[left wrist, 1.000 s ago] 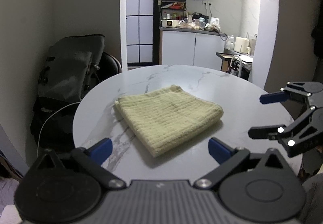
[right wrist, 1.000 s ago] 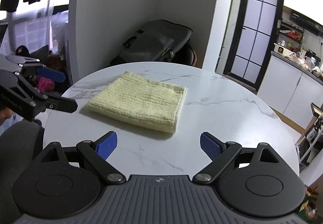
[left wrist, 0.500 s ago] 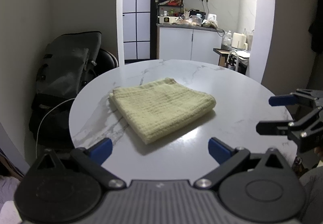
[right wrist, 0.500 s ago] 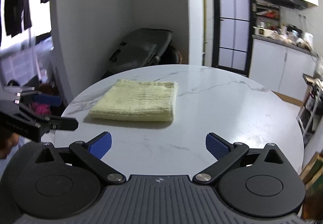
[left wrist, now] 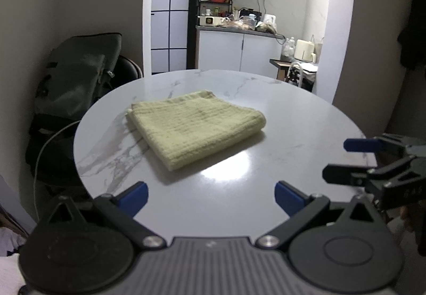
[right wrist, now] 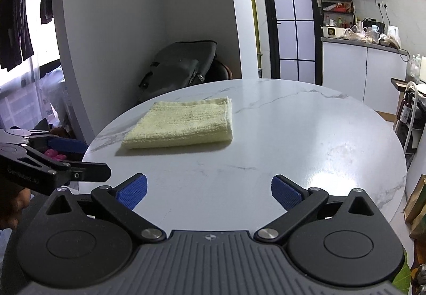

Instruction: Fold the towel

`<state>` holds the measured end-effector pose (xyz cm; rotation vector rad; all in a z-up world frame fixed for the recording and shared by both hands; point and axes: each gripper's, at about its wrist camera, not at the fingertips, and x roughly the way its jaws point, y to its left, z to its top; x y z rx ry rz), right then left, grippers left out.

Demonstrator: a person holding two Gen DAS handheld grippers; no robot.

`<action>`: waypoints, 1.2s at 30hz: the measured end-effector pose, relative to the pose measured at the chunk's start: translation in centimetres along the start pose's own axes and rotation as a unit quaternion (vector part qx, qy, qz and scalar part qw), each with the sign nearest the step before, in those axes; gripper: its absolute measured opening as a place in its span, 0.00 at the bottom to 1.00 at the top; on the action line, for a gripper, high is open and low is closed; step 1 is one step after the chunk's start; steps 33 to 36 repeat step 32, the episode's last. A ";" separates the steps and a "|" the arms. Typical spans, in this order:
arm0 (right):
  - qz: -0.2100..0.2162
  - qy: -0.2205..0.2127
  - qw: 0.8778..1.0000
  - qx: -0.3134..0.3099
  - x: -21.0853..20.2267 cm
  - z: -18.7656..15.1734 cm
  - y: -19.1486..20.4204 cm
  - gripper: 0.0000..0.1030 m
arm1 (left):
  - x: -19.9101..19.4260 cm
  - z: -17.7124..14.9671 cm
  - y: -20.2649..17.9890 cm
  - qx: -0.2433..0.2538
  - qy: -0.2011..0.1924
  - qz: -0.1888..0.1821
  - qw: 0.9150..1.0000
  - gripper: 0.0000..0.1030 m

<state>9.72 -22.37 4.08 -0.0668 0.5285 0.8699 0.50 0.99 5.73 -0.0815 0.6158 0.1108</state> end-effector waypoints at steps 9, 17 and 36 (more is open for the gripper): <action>-0.009 0.000 1.000 -0.005 -0.2 -0.4 0.2 0.99 | -0.3 -0.3 0.2 -0.010 0.007 0.005 1.000 1.00; -0.011 -0.001 1.000 -0.005 0.0 -0.6 0.7 0.99 | -0.7 -0.5 0.5 -0.012 0.005 0.006 1.000 1.00; -0.018 -0.004 1.000 -0.009 0.2 -0.1 1.2 0.99 | -0.8 -0.6 0.8 0.008 -0.013 0.002 1.000 1.00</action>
